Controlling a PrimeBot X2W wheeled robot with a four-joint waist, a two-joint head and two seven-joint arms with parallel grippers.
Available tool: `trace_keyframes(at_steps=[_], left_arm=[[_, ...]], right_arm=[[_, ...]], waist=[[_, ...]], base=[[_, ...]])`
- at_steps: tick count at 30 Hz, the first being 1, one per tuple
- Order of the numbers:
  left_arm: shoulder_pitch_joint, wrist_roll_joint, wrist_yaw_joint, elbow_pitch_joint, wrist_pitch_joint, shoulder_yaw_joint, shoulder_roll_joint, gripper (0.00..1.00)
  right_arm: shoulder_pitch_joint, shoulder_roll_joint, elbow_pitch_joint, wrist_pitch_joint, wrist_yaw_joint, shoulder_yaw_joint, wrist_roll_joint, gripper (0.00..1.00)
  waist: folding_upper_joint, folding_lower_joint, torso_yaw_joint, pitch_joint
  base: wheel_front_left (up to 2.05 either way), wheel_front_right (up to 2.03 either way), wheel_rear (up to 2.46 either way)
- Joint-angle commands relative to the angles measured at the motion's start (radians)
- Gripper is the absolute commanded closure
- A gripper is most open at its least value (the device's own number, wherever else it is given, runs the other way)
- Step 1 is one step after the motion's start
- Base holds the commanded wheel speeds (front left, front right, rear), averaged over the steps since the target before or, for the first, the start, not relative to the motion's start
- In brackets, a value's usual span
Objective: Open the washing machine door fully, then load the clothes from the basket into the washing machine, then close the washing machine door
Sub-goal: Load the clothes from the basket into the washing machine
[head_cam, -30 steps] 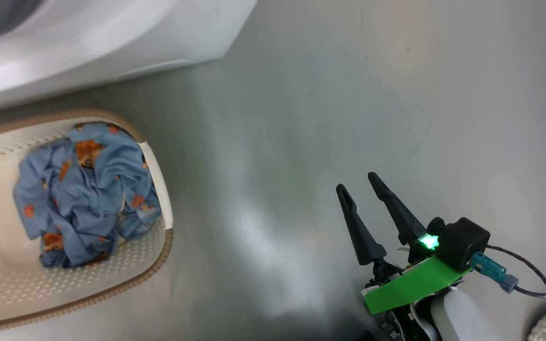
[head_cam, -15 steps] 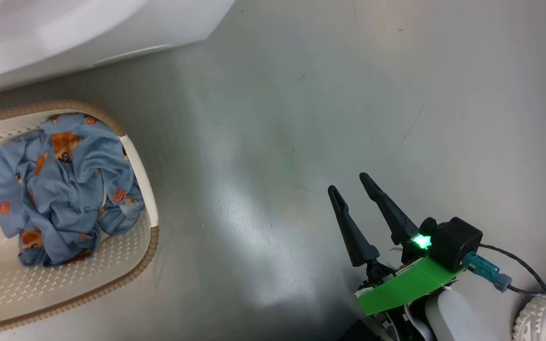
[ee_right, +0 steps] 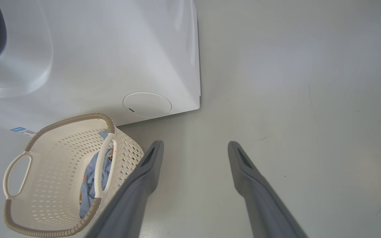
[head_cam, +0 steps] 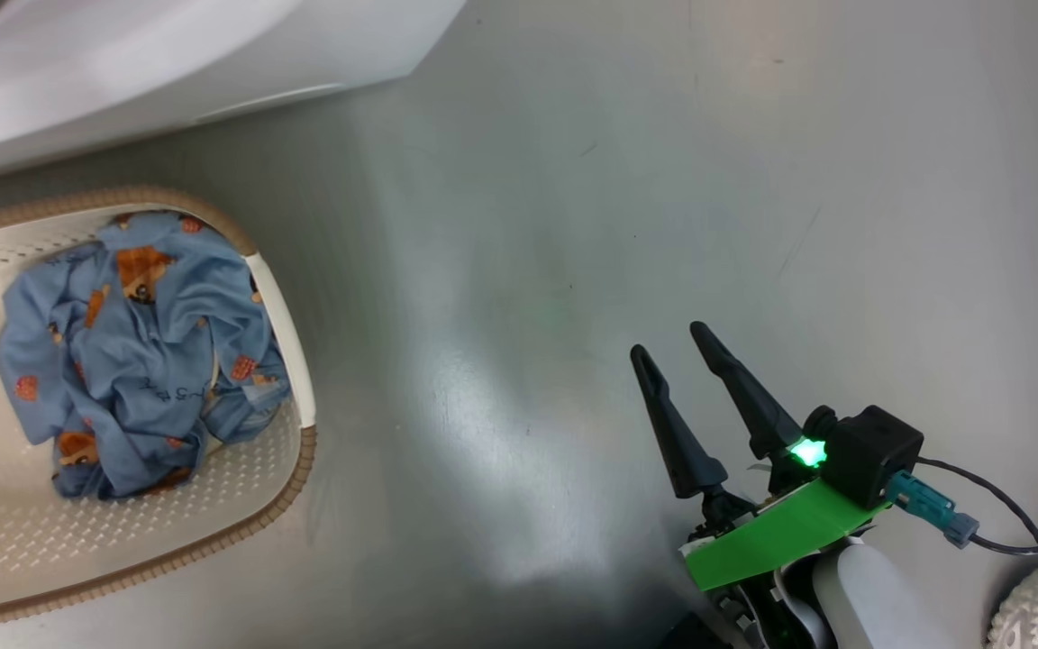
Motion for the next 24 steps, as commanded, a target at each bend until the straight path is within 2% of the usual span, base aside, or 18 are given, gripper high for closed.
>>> trace_keyframes(at_steps=[1,12,19,24], left_arm=[[-0.014,-0.006,-0.002,-0.004,-0.013,0.009,0.038,0.0],[0.058,-0.022,-0.001,0.031,-0.066,-0.002,-0.027,0.0],[0.138,-0.031,-0.002,0.002,-0.081,0.006,-0.06,0.0],[0.261,-0.025,0.008,-0.077,-0.083,0.045,-0.086,0.0]], right_arm=[[0.02,0.0,-0.011,-0.012,0.003,0.013,0.006,0.0],[0.006,0.0,0.007,-0.012,0.003,-0.024,-0.021,0.0],[0.005,0.0,0.027,-0.012,0.003,-0.047,-0.039,0.0],[0.021,0.0,0.052,-0.012,0.003,-0.068,-0.062,0.0]], waist=[[-0.0001,-0.0001,0.007,-0.007],[-0.0001,-0.0001,0.067,-0.087],[-0.0001,-0.0001,0.105,-0.148],[-0.0001,-0.0001,0.142,-0.231]], base=[[0.0,0.0,0.0],[0.0,0.0,0.0],[0.0,0.0,0.0],[0.0,0.0,0.0]])
